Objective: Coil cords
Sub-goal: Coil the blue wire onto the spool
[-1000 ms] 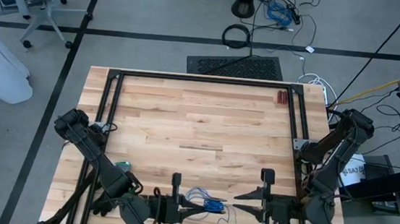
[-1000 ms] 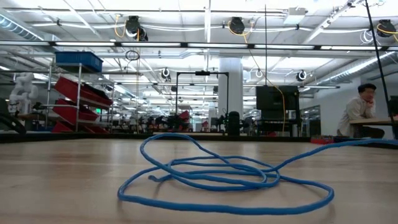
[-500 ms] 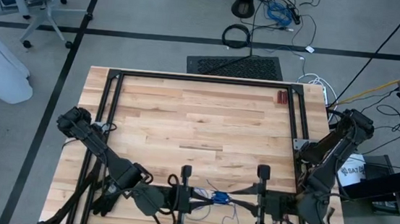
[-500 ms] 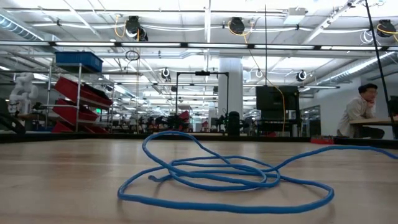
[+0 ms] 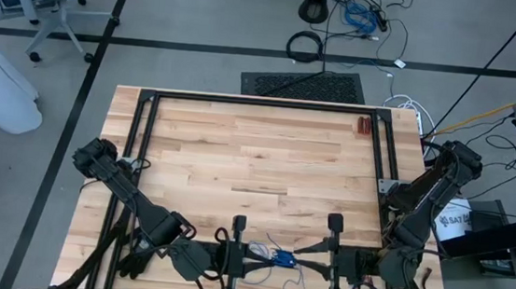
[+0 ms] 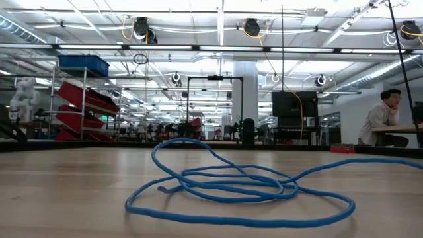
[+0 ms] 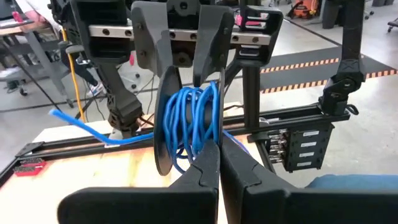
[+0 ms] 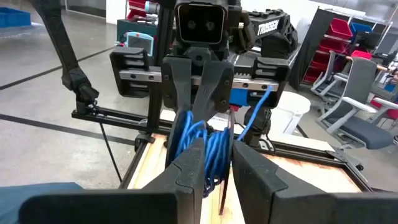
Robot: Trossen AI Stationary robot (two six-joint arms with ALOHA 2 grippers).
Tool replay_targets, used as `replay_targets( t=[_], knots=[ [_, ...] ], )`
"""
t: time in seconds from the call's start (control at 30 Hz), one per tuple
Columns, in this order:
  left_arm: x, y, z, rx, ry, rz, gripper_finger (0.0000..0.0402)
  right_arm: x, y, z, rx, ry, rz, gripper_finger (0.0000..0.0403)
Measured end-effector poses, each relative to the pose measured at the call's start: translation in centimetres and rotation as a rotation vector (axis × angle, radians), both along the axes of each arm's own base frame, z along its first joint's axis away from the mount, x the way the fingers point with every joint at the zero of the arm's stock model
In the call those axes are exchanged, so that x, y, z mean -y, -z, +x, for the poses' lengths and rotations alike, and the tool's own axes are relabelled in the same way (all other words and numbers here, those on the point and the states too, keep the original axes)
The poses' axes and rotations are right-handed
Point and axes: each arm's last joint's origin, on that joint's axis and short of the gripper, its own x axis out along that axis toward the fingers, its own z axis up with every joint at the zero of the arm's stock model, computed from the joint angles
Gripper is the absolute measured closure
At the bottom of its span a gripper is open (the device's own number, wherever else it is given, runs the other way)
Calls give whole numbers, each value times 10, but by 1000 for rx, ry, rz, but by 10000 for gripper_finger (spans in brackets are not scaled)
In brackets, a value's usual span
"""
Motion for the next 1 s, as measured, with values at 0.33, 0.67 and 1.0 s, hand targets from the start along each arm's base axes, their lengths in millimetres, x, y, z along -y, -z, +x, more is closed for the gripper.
replay_targets(
  t=[0.33, 0.67, 1.0],
  knots=[
    [1, 0, -1, -4, 3, 3, 402, 1, 2, 3, -20, -51, 13, 335],
    [1, 1, -1, -8, 2, 5, 402, 10, 5, 11, -53, -24, 41, 396],
    [1, 0, -1, 0, 2, 0, 383, 10, 5, 11, -52, -14, 39, 402]
  ],
)
